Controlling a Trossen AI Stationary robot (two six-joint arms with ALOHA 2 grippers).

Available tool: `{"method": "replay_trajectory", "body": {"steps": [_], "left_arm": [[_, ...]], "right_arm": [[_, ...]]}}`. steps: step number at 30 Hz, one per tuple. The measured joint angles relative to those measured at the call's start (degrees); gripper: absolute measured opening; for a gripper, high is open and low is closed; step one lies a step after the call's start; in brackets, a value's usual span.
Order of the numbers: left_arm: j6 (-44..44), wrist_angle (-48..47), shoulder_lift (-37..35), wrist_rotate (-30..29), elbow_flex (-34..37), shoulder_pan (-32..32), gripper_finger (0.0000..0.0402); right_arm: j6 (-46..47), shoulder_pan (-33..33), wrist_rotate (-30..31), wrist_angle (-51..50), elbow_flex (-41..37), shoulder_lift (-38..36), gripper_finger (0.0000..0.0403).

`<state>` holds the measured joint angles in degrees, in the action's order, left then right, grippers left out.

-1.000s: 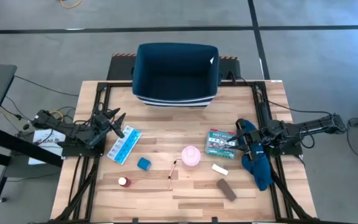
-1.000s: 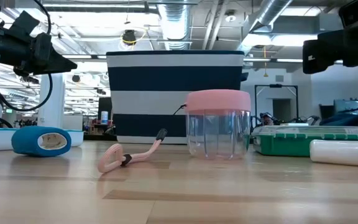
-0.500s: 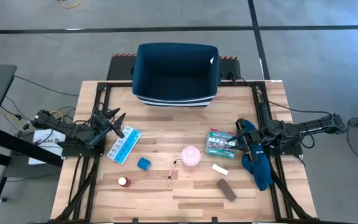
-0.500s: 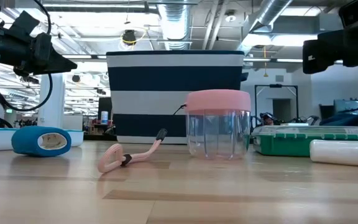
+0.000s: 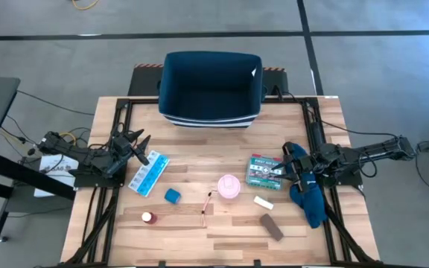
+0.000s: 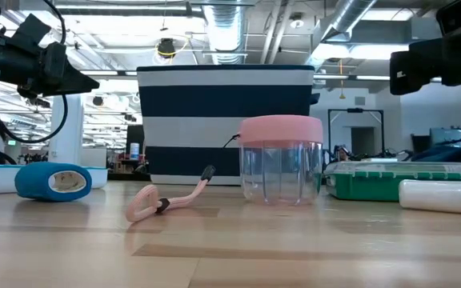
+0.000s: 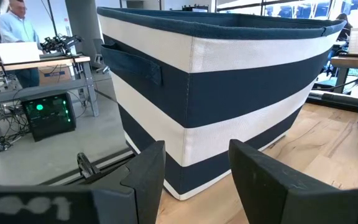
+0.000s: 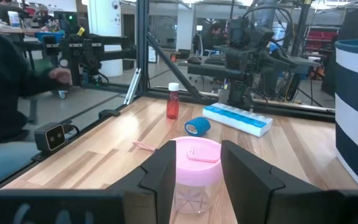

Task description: Pick & place medical supplies in basket/bin

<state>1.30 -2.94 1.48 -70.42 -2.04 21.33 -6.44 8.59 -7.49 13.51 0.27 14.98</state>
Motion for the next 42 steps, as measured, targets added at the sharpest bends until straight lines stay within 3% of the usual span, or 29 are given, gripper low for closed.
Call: {"method": "replay_trajectory", "body": {"steps": [10, 21, 26, 34, 37, 42], "left_arm": [[0.18, 0.00, 0.01, 0.02, -0.01, 0.00, 0.0169], [17.72, 0.20, 0.00, 0.84, 0.00, 0.00, 0.0169], [19.23, 0.63, 0.00, 3.56, 0.00, 0.00, 0.0169], [25.00, 1.09, 0.00, 4.17, 0.02, -0.03, 0.0169], [25.83, 1.00, 0.00, 2.10, 0.03, -0.03, 0.0169], [26.27, 0.72, 0.01, -6.17, 0.12, -0.03, 0.0169]], "right_arm": [[-0.98, -0.02, 0.03, -0.03, 0.00, -0.01, 0.0121], [-19.84, -0.53, 0.01, -0.81, 0.01, -0.02, 0.0121], [-9.07, 0.76, -0.21, -0.07, 0.00, -0.02, 0.0121], [-2.58, 2.85, -0.19, 9.76, -0.02, -0.04, 0.0121], [-2.60, 3.18, -0.06, 13.22, 0.01, -0.02, 0.0121], [-3.03, 2.43, 0.19, 15.30, 1.41, 0.02, 0.0121]]}}
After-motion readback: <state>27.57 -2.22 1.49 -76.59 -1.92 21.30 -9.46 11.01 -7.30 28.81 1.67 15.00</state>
